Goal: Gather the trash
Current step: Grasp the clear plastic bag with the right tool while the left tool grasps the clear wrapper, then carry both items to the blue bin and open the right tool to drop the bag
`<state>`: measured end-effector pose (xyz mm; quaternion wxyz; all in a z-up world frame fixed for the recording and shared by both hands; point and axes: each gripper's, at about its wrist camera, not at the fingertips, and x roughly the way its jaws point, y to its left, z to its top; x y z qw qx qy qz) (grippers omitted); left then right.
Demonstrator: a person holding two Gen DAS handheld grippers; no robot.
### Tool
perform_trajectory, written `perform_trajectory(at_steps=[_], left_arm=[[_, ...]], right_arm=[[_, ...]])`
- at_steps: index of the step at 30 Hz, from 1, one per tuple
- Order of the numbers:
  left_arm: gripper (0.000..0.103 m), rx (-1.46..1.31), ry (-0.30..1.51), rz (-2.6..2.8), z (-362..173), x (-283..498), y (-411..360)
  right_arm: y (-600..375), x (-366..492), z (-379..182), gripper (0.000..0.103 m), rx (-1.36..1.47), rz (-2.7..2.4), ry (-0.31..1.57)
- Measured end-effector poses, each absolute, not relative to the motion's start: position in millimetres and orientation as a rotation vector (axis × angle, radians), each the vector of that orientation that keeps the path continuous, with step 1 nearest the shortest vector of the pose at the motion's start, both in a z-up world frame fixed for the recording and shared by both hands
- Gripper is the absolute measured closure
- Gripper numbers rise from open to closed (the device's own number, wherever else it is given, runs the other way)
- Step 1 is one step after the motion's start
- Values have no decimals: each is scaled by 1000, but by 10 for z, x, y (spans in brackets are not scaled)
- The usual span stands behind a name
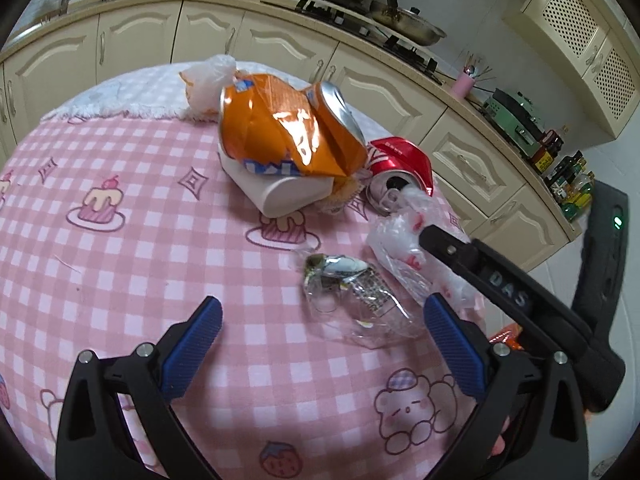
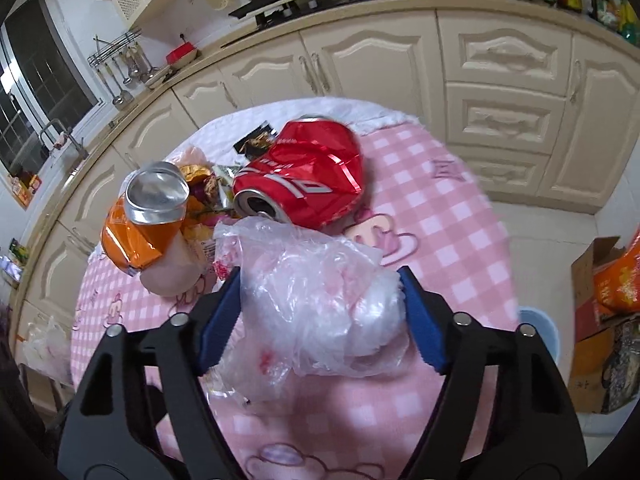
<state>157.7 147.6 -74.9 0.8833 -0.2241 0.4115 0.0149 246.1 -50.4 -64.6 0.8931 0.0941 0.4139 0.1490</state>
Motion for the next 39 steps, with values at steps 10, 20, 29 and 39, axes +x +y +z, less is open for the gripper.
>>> perform_trajectory(at_steps=[10,20,29,39], left_arm=[[5,-439,907,59,-820,1877,1203],[24,-266,937,228,-918,2110,1058],[52,-245,924,204,-829,2113,1013],[52,-201,900,93,-714,2029,546]], right_arm=[[-979,2220,-545,31,134,159,810],[-1297,2167,-603,31,164,85,818],[-1516,2100,-600,31,188,32,808],[-1934,1961,-624,31,224,-60,797]])
